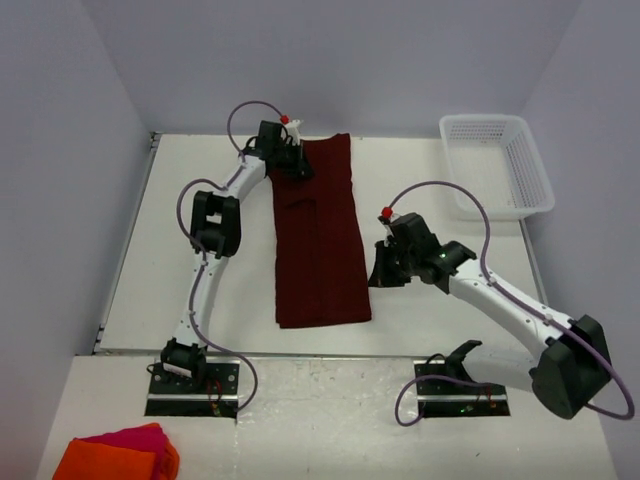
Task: Fold and stack the t-shirts
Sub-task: Rotate the tshirt 90 degrees
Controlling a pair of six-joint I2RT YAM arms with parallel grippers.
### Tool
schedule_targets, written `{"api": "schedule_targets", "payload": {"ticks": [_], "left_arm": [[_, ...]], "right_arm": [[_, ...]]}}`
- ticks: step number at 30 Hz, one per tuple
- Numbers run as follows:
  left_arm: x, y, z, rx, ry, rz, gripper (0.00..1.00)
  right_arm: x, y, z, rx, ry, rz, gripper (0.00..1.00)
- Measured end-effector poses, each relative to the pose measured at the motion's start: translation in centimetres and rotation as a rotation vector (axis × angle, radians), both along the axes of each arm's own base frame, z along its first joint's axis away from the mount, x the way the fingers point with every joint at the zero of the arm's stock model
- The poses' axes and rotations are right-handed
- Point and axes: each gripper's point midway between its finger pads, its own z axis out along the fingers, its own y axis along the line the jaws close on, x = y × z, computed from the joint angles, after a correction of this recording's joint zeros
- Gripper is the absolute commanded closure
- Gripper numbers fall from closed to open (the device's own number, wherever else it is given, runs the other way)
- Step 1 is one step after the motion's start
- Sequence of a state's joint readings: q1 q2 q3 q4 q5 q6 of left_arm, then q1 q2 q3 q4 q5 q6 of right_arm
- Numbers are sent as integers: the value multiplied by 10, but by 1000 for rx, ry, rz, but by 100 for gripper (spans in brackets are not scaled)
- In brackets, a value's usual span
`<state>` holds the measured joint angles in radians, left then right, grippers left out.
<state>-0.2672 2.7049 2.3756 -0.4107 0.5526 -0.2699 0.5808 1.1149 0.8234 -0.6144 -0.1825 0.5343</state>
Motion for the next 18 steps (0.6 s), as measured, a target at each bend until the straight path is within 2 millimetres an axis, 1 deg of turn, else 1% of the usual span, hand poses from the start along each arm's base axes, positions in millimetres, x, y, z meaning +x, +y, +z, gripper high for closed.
{"api": "schedule_targets", "payload": {"ticks": [3,6,9,10,11,12,13,14,15,16,17,18], "left_arm": [[4,5,1,-12,-6,7,100],[5,3,2,-17,-15,2,100],[5,0,2,-26,-24,-4,86],[4,-1,3,-30,-29,-7,73],[3,-1,4,-34,-35,-9,68],[1,-2,7,-41,-38,-9,64],[-2,-3,10,-43,-35,-7,54],[-5,-5,14,-45,-34,-8,48],[-8,-6,20,-46,-38,-9,45],[-10,-8,27,-46,-42,-8,34],[-11,-10,37,-45,-57,-10,32],[-13,-13,51,-44,-75,-9,31]], "right_arm": [[4,15,-17,-21,26,37,100],[10,23,-25,-23,29,46,100],[16,28,-30,-19,23,49,99],[18,30,-32,-17,21,51,97],[19,32,-33,-15,22,55,96],[19,34,-35,-13,22,60,95],[20,36,-37,-13,25,64,92],[20,37,-39,-14,27,70,89],[19,39,-40,-15,30,73,81],[19,39,-41,-15,32,73,76],[19,39,-42,-18,32,71,72],[20,38,-42,-22,28,68,62]]}}
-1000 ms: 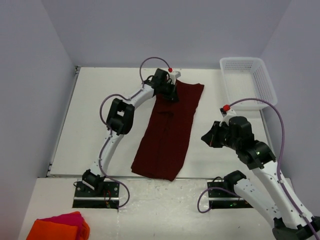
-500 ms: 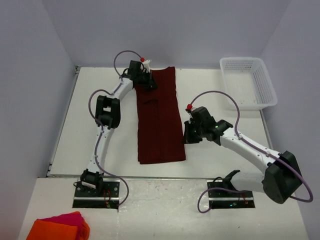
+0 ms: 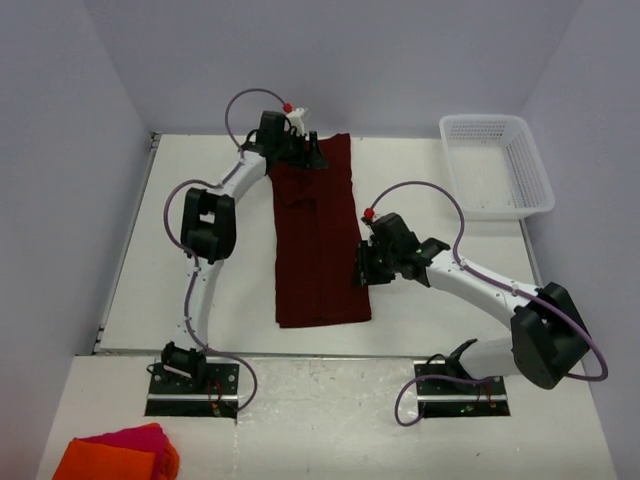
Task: Fold and stack the t-shirts
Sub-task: Rotate the tshirt 90 degrees
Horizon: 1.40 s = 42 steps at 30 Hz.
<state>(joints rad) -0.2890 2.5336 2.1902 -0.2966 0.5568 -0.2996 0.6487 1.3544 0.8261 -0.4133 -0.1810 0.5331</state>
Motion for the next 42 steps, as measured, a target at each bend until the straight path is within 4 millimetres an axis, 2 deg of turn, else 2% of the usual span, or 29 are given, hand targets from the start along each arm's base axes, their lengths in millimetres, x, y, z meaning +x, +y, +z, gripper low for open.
{"api": "schedule_targets", "payload": {"ticks": [3,6,7,9,11,12,14,17,18,19,20,22,24,26,32,36,42], "left_arm": [[-8,-2,50,31,-67,44,31],[-29,0,124,61,-159,139,32],[-42,3,151,59,-183,178,33],[-79,13,192,43,-199,251,35],[-115,27,212,9,-195,308,38],[-132,37,208,5,-170,328,39],[-161,57,182,19,-102,362,40],[-197,77,107,99,78,362,43],[-205,80,91,120,120,358,44],[-227,85,57,160,211,340,44],[-243,89,37,183,266,327,44],[-274,97,10,214,354,306,44],[-295,100,1,217,393,287,44],[-305,99,6,185,393,264,44],[-316,95,18,132,359,230,41],[-324,95,13,126,377,216,41],[-338,97,2,126,411,199,40]], "right_arm": [[4,-3,0,-13,-12,-26,55],[8,-6,1,-21,-25,-62,53],[8,-6,2,-21,-25,-72,53],[9,-7,-1,-18,-20,-98,53],[5,-10,-8,-23,-2,-121,54],[2,-12,-13,-27,13,-131,54],[-3,-16,-21,-36,37,-148,53],[-10,-21,-32,-42,62,-169,53],[-13,-23,-35,-40,69,-173,53],[-16,-26,-37,-37,73,-178,53],[-17,-28,-38,-25,72,-187,53],[-20,-31,-41,-5,79,-199,53],[-21,-32,-44,6,84,-208,53],[-23,-30,-47,26,93,-206,53],[-31,-27,-56,68,119,-208,54],[-39,-29,-59,82,133,-219,54],[-42,-30,-51,125,109,-232,56]]}}
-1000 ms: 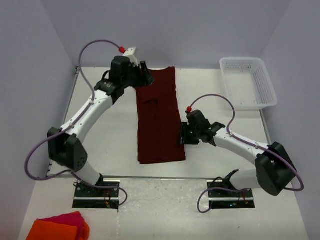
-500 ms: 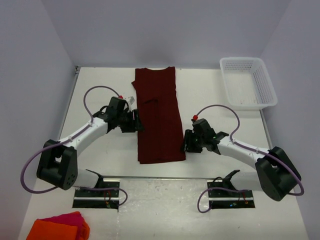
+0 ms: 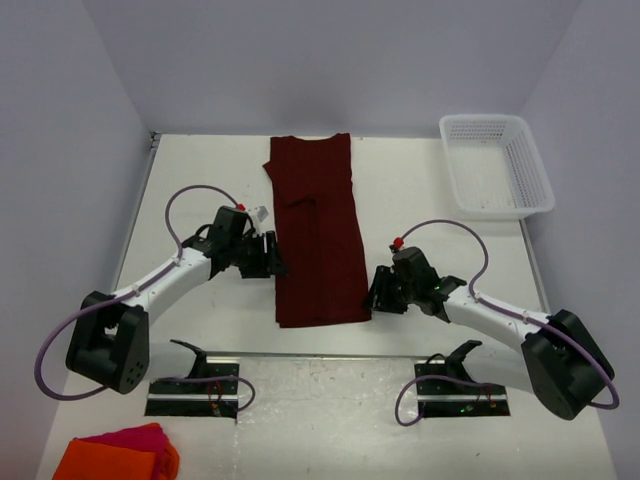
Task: Fold and stack the t-shirts
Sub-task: Rotate the tshirt 90 degrees, then grab the bottom of the folded rectangular tshirt with both arms
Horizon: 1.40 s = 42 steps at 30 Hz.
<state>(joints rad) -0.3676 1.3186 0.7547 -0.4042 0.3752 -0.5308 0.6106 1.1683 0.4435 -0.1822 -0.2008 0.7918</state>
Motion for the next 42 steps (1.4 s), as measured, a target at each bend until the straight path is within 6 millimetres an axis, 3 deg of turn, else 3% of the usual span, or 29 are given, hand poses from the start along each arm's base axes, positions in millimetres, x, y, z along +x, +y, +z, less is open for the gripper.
{"api": "schedule_targets", "payload": {"ticks": [8,17,21,34,42], "left_arm": [[-15,3,-3,-12,11,-10,38],[-34,3,-13,-36,51,-34,37],[-46,4,-24,-41,88,-44,36],[-74,0,-46,-86,166,-59,36],[-86,-21,-52,-115,188,-87,38]], "right_arm": [[-6,0,-10,18,23,-19,62],[-10,2,-14,48,27,-21,82],[-10,2,-16,51,29,-25,100],[-8,4,-3,85,-15,-25,100],[-8,4,2,98,-33,-24,100]]}}
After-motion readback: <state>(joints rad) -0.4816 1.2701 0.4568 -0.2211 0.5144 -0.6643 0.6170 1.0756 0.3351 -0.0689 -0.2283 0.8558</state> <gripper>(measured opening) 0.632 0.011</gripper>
